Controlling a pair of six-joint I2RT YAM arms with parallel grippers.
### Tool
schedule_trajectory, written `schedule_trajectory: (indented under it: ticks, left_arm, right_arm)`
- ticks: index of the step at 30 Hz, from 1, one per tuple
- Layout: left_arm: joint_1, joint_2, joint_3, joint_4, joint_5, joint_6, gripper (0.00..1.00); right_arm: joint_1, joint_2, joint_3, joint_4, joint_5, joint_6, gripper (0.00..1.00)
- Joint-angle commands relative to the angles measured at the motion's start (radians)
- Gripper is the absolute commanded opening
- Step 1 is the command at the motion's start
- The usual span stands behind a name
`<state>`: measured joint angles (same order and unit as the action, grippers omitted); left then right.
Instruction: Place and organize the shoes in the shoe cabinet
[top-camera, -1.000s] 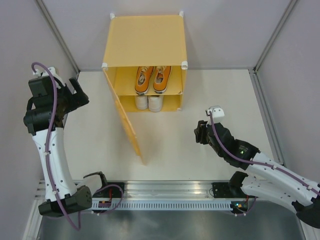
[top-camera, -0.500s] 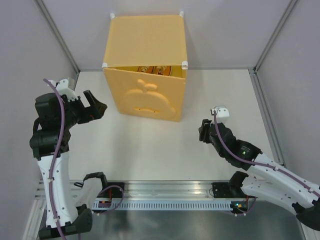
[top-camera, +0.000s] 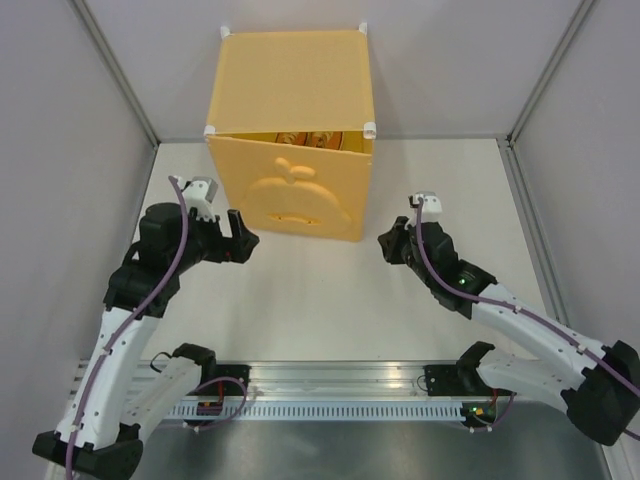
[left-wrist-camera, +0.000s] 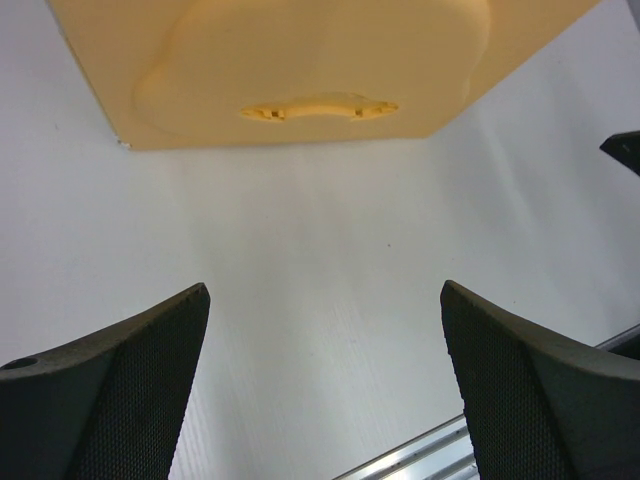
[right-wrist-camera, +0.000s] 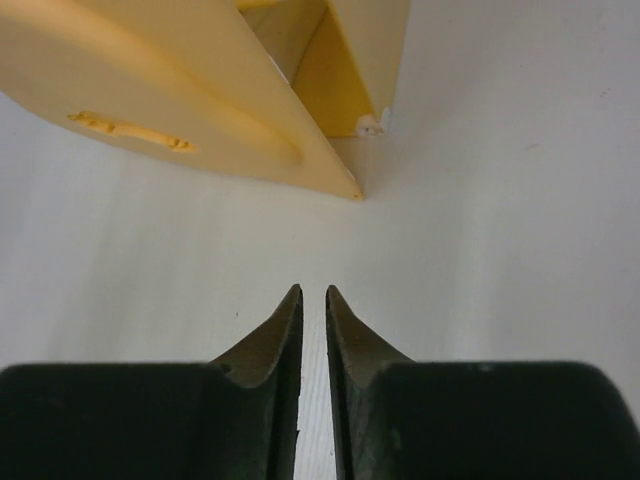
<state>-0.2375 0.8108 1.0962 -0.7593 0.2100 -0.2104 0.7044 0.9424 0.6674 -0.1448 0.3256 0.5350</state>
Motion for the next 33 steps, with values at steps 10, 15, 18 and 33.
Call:
schedule_trajectory:
  ticks: [10, 15, 18, 33]
  left_arm:
    - [-0.062, 0.017, -0.194, 0.276, -0.112, -0.029, 1.0]
    - [-0.062, 0.027, -0.18, 0.29, -0.084, -0.027, 0.99]
    - [-0.062, -0.015, -0.203, 0.287, -0.095, 0.009, 1.0]
    - [-0.063, -0.085, -0.262, 0.29, -0.087, 0.026, 1.0]
  right_arm:
    - [-0.08, 0.308, 0.299, 0.304, -0.229, 0.075, 0.13]
    - [-0.147, 0.383, 0.366, 0.321, -0.214, 0.111, 0.14]
    - [-0.197, 0.43, 0.414, 0.317, -0.218, 0.112, 0.14]
    - [-0.362, 0.723, 0.632, 0.416, -0.447, 0.134, 0.15]
